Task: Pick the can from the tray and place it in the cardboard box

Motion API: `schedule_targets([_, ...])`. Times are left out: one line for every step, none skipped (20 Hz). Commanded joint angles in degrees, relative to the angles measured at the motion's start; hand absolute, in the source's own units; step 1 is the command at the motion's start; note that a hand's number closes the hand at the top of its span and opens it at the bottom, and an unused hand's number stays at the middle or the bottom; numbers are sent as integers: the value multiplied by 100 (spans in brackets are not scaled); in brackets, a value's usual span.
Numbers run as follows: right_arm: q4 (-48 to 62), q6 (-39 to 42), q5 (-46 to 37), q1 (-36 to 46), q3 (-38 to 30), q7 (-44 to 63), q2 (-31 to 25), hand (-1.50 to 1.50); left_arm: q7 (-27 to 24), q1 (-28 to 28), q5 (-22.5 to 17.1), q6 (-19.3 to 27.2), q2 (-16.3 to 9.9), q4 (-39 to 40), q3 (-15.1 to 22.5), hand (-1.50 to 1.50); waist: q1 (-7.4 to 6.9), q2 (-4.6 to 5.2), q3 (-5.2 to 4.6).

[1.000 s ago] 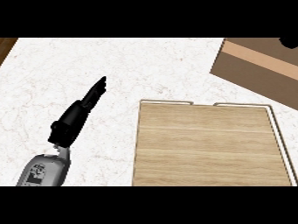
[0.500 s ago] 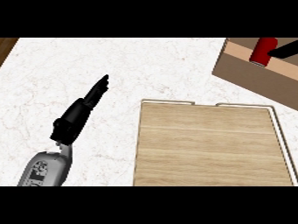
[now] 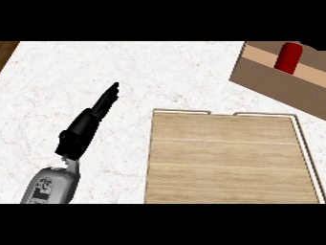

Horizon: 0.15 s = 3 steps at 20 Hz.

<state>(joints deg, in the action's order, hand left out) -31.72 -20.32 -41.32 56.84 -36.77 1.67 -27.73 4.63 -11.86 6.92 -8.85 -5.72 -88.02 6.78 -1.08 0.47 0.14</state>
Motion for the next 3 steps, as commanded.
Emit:
schedule_targets([-239,-109,912,-92,-714,-728,-86,-150,101,-27,100,115,73,-9,35,0,66,-21,2])
schedule_targets([-336,45,1183,-389,-875,-1025,-34,-150,-74,190,-53,-48,-104,25,-125,0,102,-38,-1])
schedule_targets([-246,210,1274,-371,-967,-985,-306,-150,286,-194,45,111,93,-67,-20,0,106,-30,-1])
